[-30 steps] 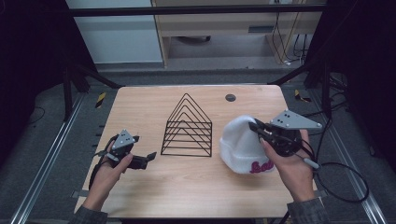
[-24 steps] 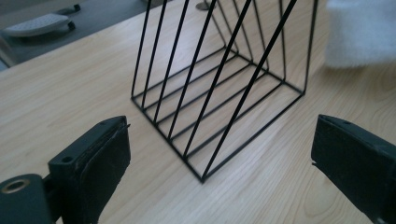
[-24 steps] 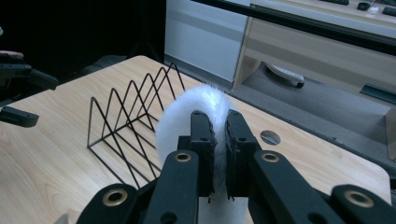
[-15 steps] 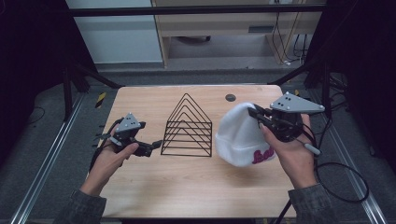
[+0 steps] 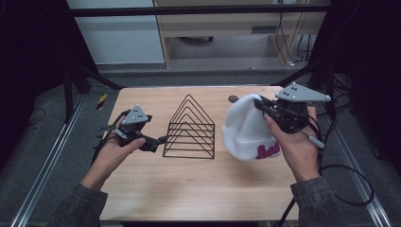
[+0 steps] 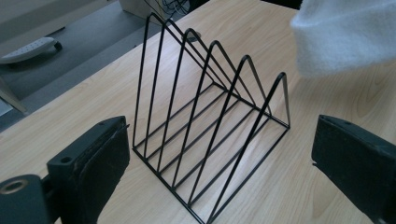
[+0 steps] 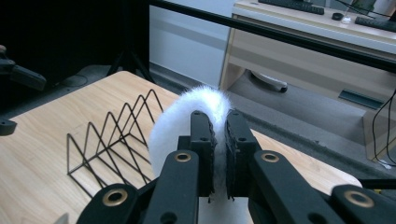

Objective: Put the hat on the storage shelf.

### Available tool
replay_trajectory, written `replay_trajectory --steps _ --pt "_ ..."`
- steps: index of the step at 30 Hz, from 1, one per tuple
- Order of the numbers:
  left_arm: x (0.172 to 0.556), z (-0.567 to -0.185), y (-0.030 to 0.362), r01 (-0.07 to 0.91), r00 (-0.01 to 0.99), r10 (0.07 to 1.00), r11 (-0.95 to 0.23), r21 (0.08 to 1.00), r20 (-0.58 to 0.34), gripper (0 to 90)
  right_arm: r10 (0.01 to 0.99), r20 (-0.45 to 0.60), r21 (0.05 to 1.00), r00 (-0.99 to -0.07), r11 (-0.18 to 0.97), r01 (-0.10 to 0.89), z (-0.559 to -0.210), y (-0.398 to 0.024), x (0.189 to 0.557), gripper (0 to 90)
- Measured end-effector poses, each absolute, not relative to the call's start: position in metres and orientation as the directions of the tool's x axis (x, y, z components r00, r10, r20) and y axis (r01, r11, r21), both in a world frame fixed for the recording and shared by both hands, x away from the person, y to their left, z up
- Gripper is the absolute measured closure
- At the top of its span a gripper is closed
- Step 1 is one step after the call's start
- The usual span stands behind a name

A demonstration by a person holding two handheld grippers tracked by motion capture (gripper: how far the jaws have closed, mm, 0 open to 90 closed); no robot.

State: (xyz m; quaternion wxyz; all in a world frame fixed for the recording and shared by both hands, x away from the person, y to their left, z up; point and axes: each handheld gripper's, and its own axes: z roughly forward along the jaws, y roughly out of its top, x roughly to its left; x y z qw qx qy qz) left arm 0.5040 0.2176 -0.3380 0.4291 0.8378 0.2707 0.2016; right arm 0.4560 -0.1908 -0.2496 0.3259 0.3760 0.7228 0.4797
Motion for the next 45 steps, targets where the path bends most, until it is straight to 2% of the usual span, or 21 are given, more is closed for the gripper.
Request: replay_trajectory --steps 3,6,11,22,32,45 --pt "0.506 -0.335 0.218 0.292 0.783 0.619 -0.446 0.846 0.055 3.9 0.858 -0.105 0.942 -0.502 0.248 0.227 -0.248 -0.190 0.461 84.1" --pt "0.509 -0.334 0.215 0.279 0.774 0.626 -0.475 0.835 0.097 4.3 0.858 -0.100 0.946 -0.504 0.238 0.219 -0.243 -0.186 0.467 84.1" --pt "0.510 -0.333 0.214 0.291 0.778 0.625 -0.455 0.842 0.069 4.5 0.858 -0.109 0.951 -0.503 0.237 0.198 -0.234 -0.179 0.471 84.1" --pt "0.510 -0.316 0.199 0.260 0.791 0.604 -0.484 0.836 0.103 5.0 0.850 -0.142 0.957 -0.508 0.248 0.148 -0.208 -0.156 0.485 84.1" --pt "0.514 -0.313 0.197 0.251 0.799 0.594 -0.473 0.845 0.096 5.9 0.843 -0.167 0.960 -0.511 0.258 0.112 -0.193 -0.138 0.491 84.1" --pt "0.516 -0.308 0.195 0.230 0.815 0.572 -0.460 0.858 0.088 6.0 0.841 -0.178 0.959 -0.511 0.266 0.103 -0.172 -0.127 0.502 84.1"
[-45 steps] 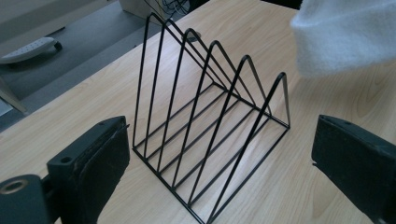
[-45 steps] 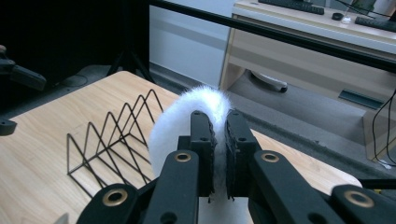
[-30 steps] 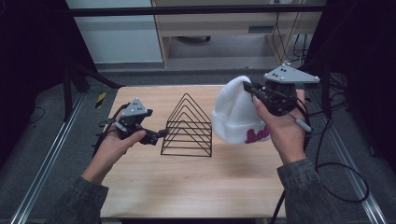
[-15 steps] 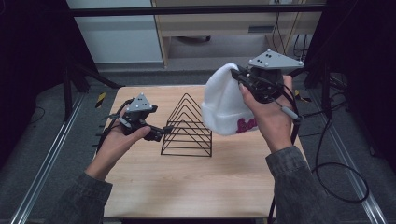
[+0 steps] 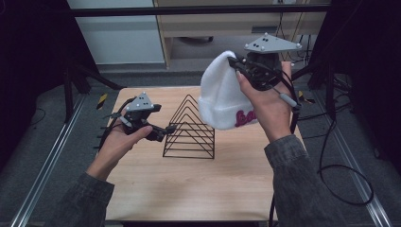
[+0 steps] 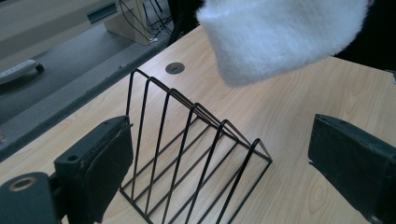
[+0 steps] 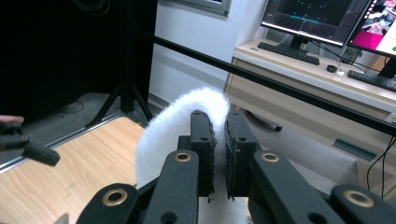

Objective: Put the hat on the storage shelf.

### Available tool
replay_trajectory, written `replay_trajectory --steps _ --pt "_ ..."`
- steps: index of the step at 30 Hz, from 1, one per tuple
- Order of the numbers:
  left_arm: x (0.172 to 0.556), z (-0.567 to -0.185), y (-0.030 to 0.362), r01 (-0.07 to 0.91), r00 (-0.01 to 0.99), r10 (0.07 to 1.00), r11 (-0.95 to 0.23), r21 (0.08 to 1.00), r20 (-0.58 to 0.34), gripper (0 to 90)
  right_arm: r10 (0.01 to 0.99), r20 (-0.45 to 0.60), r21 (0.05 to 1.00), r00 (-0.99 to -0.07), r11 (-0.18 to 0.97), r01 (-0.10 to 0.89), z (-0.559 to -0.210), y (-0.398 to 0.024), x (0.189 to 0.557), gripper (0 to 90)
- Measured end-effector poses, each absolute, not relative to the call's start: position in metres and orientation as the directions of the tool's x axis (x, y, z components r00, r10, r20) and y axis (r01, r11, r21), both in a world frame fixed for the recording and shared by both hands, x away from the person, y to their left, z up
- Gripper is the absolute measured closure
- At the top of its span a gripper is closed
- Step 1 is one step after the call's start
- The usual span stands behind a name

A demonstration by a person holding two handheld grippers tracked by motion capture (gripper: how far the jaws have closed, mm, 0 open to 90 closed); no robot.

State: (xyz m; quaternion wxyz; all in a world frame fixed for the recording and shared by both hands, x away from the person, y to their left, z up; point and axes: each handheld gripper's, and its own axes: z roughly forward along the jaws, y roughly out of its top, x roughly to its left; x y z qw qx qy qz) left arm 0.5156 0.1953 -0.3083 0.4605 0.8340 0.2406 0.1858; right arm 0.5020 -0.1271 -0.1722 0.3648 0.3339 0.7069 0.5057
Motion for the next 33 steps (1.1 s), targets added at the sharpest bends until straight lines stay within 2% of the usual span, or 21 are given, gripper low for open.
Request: replay_trajectory --steps 15,33 --pt "0.518 -0.308 0.195 0.228 0.806 0.583 -0.464 0.856 0.102 6.4 0.847 -0.171 0.965 -0.504 0.248 0.090 -0.157 -0.111 0.520 84.1" --pt "0.518 -0.305 0.197 0.229 0.797 0.598 -0.437 0.870 0.091 12.6 0.814 -0.194 0.965 -0.548 0.259 0.043 -0.138 -0.075 0.516 84.1"
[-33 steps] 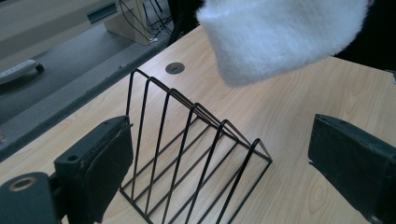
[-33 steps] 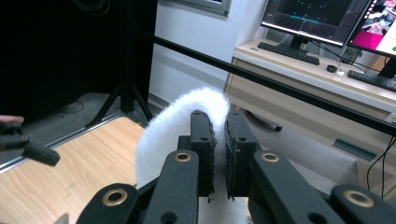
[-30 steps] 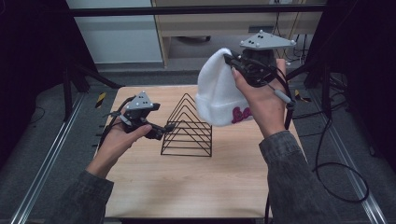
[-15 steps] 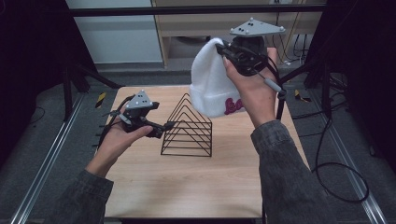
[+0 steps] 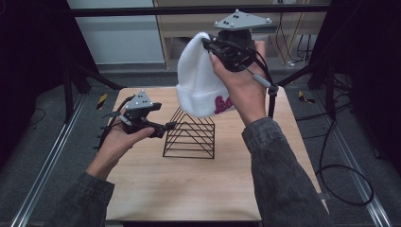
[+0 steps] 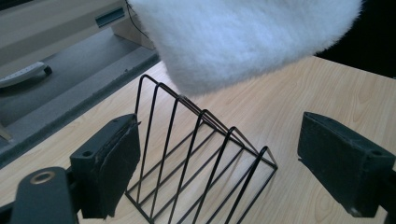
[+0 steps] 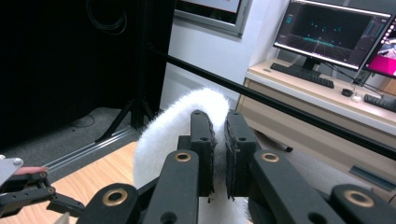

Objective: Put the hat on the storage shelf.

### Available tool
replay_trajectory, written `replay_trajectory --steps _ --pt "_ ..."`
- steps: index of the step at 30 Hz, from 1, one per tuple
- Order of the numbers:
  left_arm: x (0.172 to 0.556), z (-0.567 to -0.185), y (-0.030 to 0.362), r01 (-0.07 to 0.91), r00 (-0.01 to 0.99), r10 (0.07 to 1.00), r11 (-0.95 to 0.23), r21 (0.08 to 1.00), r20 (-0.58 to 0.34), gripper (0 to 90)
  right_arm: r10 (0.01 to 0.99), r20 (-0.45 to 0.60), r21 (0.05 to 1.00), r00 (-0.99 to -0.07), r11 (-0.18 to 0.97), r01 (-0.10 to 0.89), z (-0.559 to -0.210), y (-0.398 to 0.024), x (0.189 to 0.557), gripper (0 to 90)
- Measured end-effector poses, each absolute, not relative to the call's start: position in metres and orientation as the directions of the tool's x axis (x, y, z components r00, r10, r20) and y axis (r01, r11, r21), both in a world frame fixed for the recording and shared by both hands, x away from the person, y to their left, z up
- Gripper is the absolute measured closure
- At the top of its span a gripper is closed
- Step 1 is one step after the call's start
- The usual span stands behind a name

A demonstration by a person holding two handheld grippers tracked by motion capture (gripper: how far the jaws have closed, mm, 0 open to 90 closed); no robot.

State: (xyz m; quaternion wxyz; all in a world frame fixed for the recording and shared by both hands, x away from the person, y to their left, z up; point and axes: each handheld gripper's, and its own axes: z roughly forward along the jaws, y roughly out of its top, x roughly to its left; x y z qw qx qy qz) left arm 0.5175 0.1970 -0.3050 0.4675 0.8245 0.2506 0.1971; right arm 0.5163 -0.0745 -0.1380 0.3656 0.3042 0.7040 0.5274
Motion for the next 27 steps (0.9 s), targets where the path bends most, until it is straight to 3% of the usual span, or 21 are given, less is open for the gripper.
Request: replay_trajectory --steps 15,24,27 --pt "0.529 -0.303 0.204 0.270 0.755 0.653 -0.396 0.878 0.062 17.8 0.765 -0.190 0.965 -0.615 0.261 0.026 -0.139 -0.046 0.513 84.0" --pt "0.540 -0.299 0.202 0.269 0.747 0.664 -0.360 0.893 0.043 15.2 0.742 -0.182 0.968 -0.645 0.252 0.017 -0.145 -0.036 0.507 84.0" --pt "0.543 -0.300 0.199 0.264 0.769 0.638 -0.373 0.889 0.039 23.1 0.738 -0.180 0.967 -0.650 0.254 0.020 -0.148 -0.034 0.507 84.0"
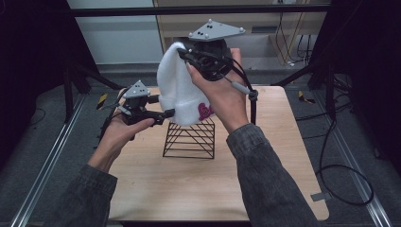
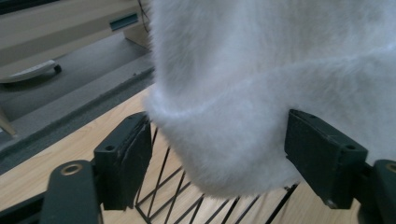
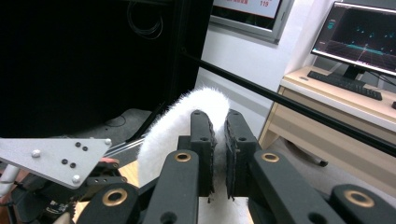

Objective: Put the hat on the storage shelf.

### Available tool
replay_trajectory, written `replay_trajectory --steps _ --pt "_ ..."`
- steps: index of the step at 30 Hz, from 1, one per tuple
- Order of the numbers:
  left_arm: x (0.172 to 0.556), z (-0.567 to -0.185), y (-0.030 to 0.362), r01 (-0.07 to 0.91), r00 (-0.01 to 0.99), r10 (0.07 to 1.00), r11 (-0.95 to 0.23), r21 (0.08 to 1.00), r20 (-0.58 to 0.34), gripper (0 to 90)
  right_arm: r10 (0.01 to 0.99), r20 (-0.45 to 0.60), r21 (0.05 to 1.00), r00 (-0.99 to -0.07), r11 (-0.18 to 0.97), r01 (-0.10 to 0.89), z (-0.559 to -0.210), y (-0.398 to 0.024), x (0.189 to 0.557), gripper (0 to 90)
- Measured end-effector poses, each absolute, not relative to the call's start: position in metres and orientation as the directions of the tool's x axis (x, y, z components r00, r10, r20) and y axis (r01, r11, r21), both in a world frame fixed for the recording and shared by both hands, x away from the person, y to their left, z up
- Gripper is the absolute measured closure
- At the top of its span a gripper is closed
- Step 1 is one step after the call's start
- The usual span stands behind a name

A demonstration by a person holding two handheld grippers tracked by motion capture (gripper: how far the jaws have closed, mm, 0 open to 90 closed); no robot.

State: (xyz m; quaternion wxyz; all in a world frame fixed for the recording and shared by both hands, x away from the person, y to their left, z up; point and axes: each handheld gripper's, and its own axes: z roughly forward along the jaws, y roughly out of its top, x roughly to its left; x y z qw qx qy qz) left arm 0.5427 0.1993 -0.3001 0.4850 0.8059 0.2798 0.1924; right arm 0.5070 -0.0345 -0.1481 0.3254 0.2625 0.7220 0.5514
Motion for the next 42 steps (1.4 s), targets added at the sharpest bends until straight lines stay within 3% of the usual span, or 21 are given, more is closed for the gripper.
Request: replay_trajectory --steps 2,3,4,5,8,11,19,37,42 --pt "0.545 -0.301 0.198 0.275 0.780 0.626 -0.376 0.885 0.024 28.7 0.735 -0.174 0.967 -0.656 0.253 0.027 -0.150 -0.034 0.507 84.1" --pt "0.546 -0.302 0.197 0.277 0.778 0.627 -0.382 0.882 0.027 41.0 0.734 -0.171 0.967 -0.658 0.252 0.029 -0.152 -0.033 0.508 84.0" --pt "0.547 -0.303 0.196 0.279 0.776 0.630 -0.390 0.878 0.032 47.5 0.733 -0.170 0.968 -0.659 0.250 0.028 -0.152 -0.033 0.509 84.0" --pt "0.548 -0.304 0.195 0.282 0.778 0.628 -0.398 0.873 0.035 47.5 0.733 -0.170 0.968 -0.659 0.250 0.028 -0.152 -0.033 0.509 84.0" --pt "0.550 -0.305 0.194 0.279 0.780 0.625 -0.391 0.877 0.030 68.9 0.733 -0.170 0.967 -0.659 0.253 0.033 -0.154 -0.033 0.510 84.1" --pt "0.548 -0.305 0.193 0.273 0.776 0.630 -0.375 0.886 0.027 77.9 0.738 -0.170 0.967 -0.653 0.251 0.032 -0.154 -0.037 0.511 84.0" --pt "0.534 -0.292 0.207 0.241 0.748 0.661 -0.354 0.904 0.060 82.4 0.767 -0.179 0.964 -0.616 0.263 0.047 -0.159 -0.057 0.513 84.0" --pt "0.507 -0.286 0.225 0.216 0.749 0.656 -0.380 0.899 0.098 83.3 0.790 -0.154 0.957 -0.594 0.268 0.109 -0.182 -0.079 0.518 83.9" --pt "0.514 -0.290 0.229 0.244 0.741 0.668 -0.363 0.899 0.069 83.3 0.792 -0.151 0.951 -0.591 0.279 0.132 -0.189 -0.080 0.523 83.9"
